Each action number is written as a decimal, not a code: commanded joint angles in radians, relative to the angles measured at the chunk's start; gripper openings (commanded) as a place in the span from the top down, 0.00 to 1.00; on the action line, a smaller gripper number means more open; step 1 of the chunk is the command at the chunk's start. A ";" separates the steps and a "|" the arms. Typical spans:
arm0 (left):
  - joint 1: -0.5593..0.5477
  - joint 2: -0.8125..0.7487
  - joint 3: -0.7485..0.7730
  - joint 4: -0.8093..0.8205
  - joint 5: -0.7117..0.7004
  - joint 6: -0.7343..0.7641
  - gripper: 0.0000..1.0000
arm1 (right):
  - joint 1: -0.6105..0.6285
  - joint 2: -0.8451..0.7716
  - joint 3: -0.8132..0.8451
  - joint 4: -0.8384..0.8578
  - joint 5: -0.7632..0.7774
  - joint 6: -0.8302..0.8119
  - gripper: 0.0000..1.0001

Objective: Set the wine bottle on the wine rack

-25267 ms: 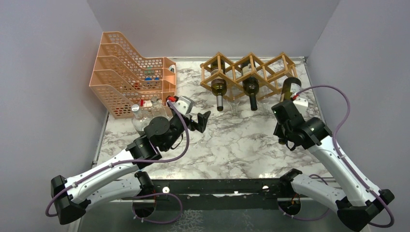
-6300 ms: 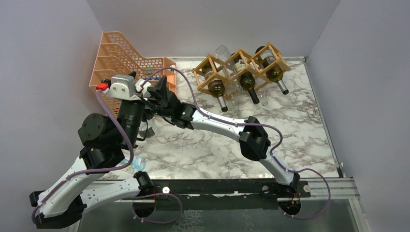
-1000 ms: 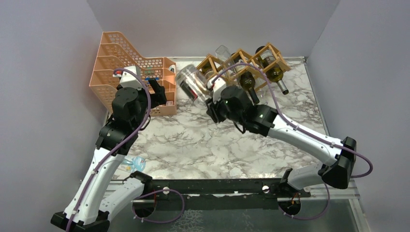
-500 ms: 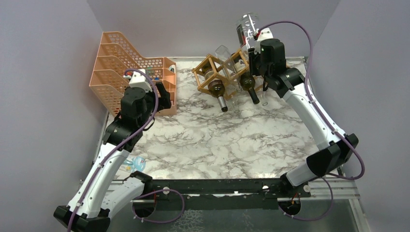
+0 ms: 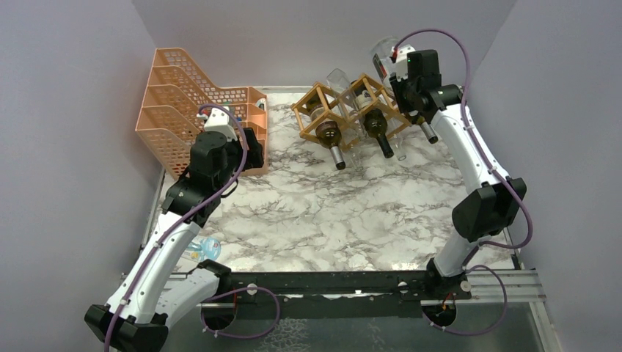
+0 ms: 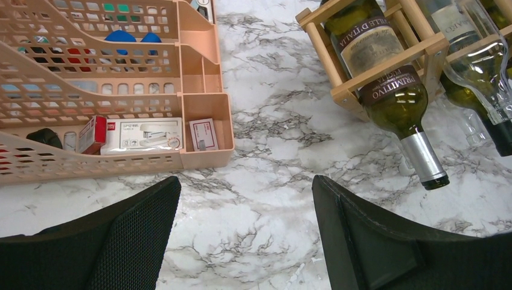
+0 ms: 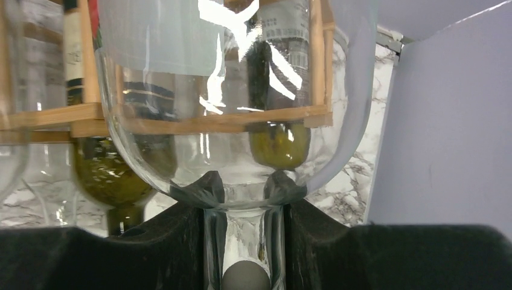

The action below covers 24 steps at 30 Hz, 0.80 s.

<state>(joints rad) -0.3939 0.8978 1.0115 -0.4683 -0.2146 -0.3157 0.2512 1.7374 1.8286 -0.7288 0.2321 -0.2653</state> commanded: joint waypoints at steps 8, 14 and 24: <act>0.000 0.017 -0.014 0.032 0.047 -0.006 0.15 | -0.042 0.033 0.124 0.093 -0.091 -0.060 0.99; 0.000 0.029 0.000 0.032 0.074 -0.014 0.14 | -0.043 0.080 0.144 0.035 -0.082 -0.072 0.96; 0.000 0.061 0.028 0.031 0.159 -0.030 0.12 | -0.043 0.106 0.122 0.009 -0.036 -0.079 0.79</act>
<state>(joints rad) -0.3939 0.9421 1.0058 -0.4583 -0.1368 -0.3248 0.2028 1.8786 1.9068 -0.8482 0.1783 -0.3382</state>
